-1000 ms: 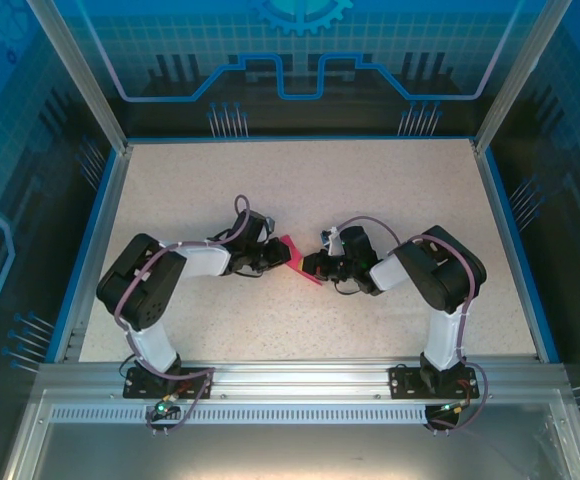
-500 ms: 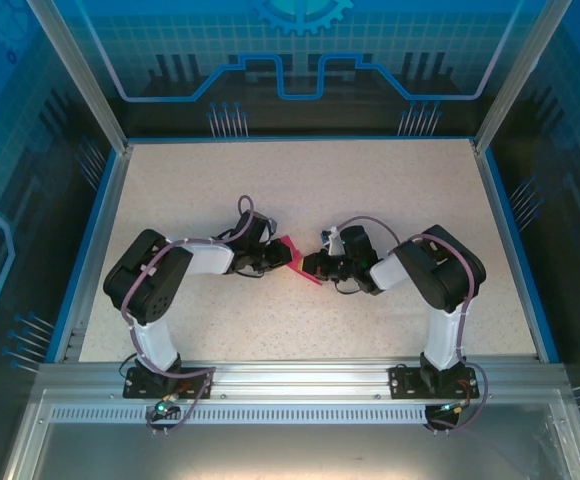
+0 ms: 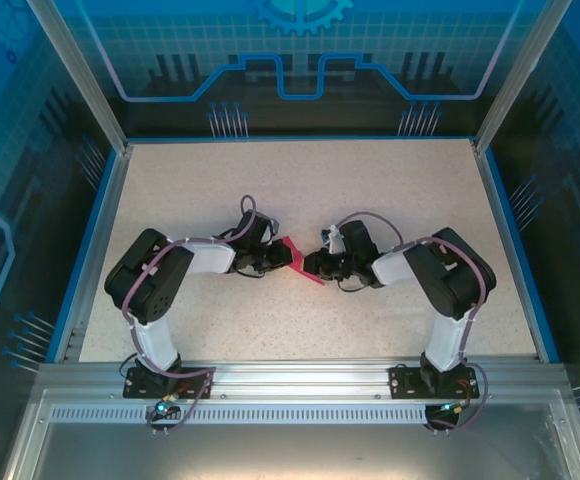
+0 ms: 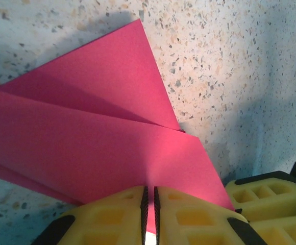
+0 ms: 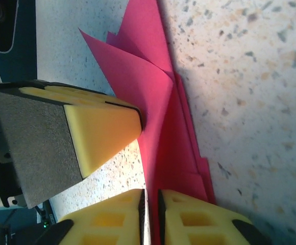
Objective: Fold a paper plane with a square sheet of paper (pick it up from the middle)
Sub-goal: Fold the wing for the fifth time at the center of the table.
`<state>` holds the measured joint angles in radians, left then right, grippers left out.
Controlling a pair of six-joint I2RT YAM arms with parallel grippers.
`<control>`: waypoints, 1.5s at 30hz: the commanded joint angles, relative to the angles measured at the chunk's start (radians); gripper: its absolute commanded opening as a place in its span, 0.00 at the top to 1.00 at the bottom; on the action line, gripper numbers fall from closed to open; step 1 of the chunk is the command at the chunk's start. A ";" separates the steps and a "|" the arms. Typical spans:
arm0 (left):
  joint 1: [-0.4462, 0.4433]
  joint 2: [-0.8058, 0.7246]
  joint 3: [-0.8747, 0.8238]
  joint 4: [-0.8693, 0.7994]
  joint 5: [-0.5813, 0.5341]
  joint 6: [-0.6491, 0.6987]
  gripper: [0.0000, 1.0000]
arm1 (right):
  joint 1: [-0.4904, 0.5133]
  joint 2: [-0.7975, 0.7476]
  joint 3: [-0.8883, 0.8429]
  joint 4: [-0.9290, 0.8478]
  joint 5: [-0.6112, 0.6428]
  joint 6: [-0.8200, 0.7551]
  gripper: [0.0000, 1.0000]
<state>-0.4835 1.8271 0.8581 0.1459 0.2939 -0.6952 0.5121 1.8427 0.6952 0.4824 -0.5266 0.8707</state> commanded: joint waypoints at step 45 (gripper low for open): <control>0.001 -0.049 0.051 -0.011 0.072 0.034 0.73 | -0.082 0.019 -0.037 -0.105 -0.054 -0.024 1.00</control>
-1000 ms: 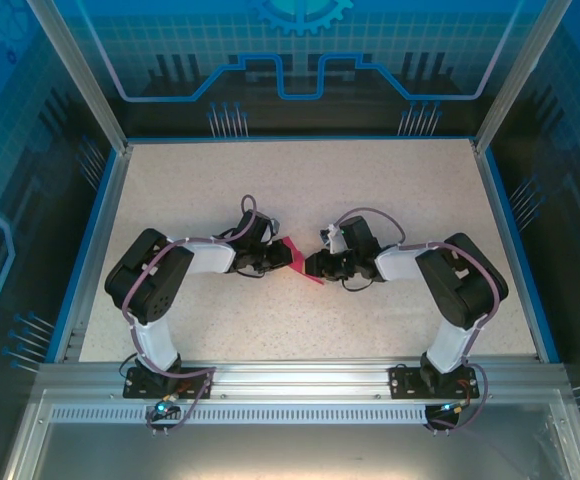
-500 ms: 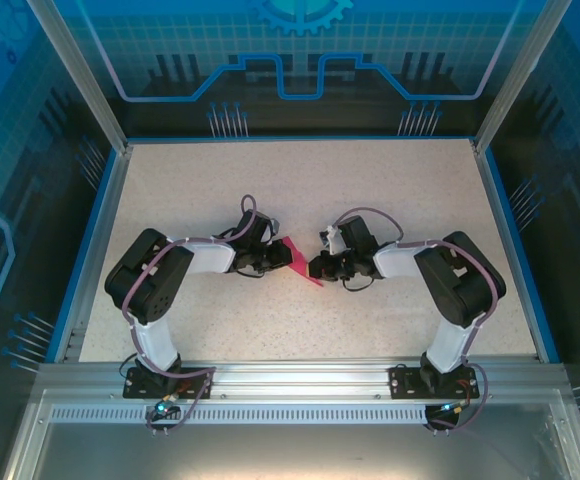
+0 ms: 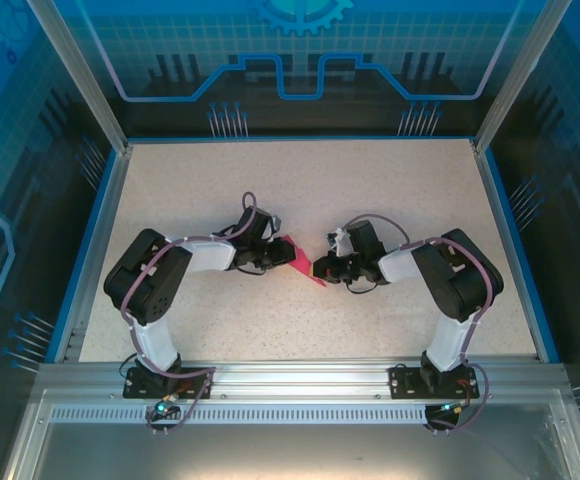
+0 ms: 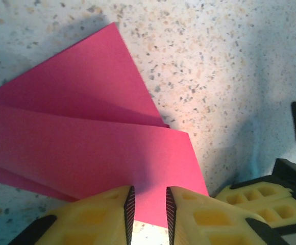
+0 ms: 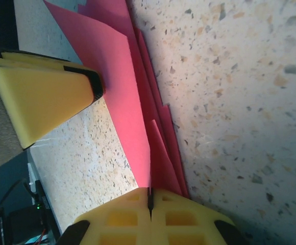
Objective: Fold a paper plane with a square sheet of paper (pick it up from the middle)
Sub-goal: Fold the wing for the fifth time at the center of the table.
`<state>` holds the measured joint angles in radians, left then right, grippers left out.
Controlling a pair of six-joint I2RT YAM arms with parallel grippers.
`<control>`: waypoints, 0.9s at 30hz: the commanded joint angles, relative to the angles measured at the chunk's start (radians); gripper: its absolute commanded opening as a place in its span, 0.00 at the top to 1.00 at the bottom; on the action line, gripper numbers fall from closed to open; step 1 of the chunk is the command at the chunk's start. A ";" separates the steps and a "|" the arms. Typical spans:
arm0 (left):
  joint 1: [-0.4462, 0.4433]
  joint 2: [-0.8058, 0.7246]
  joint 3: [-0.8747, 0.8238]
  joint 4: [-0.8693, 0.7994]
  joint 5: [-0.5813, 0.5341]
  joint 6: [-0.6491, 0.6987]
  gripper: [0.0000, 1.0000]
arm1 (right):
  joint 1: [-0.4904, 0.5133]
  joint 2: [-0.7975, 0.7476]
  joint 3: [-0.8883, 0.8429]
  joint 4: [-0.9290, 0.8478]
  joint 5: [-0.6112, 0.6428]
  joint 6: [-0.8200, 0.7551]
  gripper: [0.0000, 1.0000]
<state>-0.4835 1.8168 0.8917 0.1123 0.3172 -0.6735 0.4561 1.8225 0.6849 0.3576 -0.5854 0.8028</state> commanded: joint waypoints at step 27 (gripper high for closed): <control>-0.040 0.029 -0.079 0.204 0.122 -0.021 0.83 | -0.048 0.120 -0.008 -0.055 0.011 0.124 1.00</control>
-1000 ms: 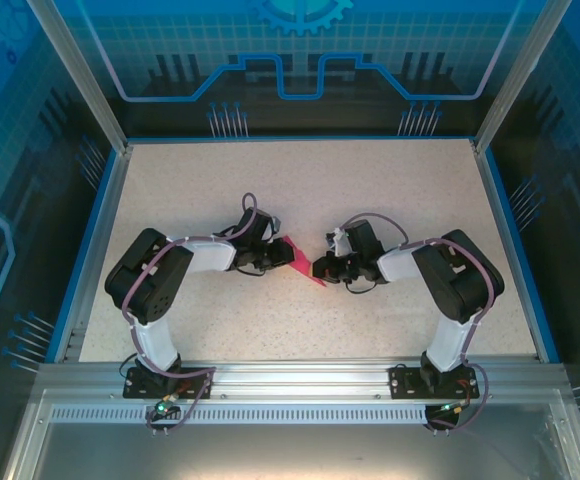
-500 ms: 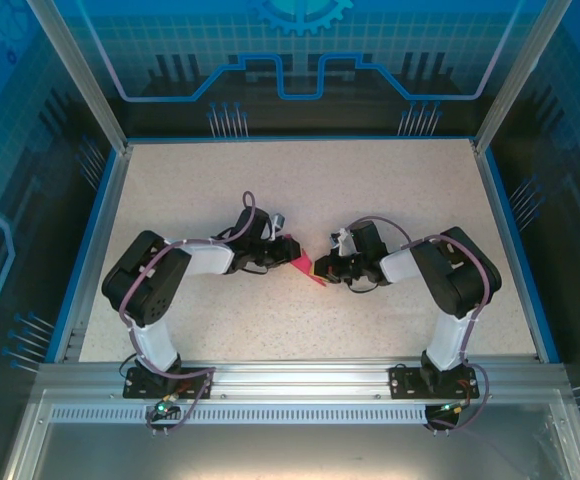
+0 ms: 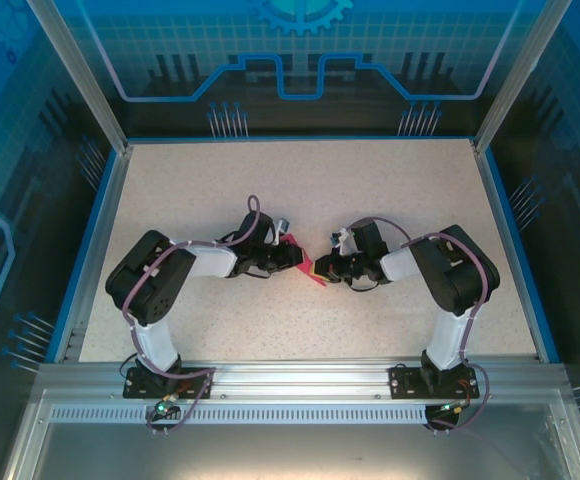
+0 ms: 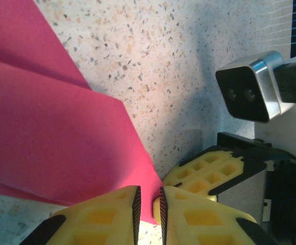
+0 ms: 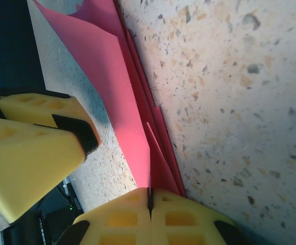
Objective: Fold a paper plane with a square sheet of paper (pick it up from the middle)
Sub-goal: Fold the wing for the fifth time at the center of the table.
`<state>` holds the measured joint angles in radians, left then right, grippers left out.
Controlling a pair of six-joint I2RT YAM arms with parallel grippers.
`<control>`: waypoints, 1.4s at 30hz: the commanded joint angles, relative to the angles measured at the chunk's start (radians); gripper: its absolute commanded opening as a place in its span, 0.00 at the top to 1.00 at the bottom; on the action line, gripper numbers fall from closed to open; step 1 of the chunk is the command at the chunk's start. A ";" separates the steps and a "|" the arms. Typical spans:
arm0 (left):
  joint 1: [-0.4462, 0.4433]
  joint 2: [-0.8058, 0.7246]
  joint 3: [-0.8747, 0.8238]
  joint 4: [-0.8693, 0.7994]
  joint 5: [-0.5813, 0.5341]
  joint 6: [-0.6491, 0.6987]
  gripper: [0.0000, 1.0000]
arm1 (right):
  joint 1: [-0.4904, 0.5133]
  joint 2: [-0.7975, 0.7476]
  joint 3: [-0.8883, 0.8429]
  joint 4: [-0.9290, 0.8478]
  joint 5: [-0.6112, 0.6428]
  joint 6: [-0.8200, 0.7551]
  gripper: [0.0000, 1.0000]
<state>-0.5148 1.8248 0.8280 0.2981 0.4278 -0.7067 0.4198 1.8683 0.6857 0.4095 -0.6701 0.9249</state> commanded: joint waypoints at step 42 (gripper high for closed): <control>-0.016 0.121 0.059 -0.236 -0.100 0.035 0.92 | -0.011 -0.101 0.148 -0.416 0.020 -0.229 0.77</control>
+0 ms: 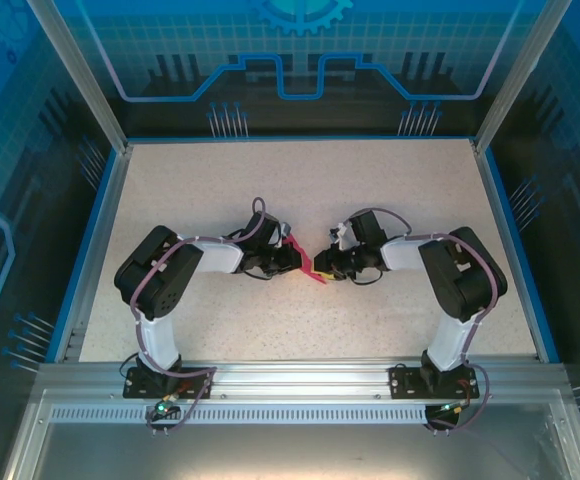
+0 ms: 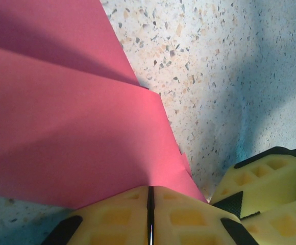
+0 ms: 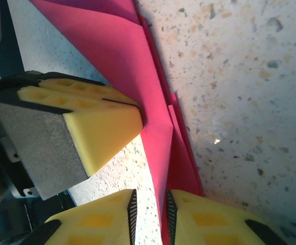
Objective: Fold a paper plane with a square sheet of paper (pick it up from the middle)
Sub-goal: Fold the wing for the fifth time at the center of the table.
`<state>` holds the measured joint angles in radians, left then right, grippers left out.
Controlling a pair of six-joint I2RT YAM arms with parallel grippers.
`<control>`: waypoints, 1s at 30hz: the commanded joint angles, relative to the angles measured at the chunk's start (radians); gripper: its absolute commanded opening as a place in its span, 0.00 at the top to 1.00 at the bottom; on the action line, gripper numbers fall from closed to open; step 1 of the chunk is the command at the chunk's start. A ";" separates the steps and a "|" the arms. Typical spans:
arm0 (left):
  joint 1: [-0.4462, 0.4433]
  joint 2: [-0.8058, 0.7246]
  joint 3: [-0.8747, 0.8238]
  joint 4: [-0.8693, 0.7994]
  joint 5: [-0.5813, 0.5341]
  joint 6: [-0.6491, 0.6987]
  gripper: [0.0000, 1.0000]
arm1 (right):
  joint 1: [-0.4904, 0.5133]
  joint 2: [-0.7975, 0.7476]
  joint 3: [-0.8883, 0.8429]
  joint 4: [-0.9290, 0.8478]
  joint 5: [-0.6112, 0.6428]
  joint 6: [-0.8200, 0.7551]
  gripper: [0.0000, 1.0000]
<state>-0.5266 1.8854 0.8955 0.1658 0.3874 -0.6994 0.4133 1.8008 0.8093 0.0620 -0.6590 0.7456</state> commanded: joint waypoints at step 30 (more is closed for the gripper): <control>-0.005 0.077 0.006 -0.117 -0.056 0.026 0.92 | 0.043 0.029 0.063 -0.202 0.118 -0.153 0.95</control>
<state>-0.5266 1.8919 0.9115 0.1425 0.3904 -0.6998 0.4465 1.8061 0.8818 -0.1120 -0.5529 0.6010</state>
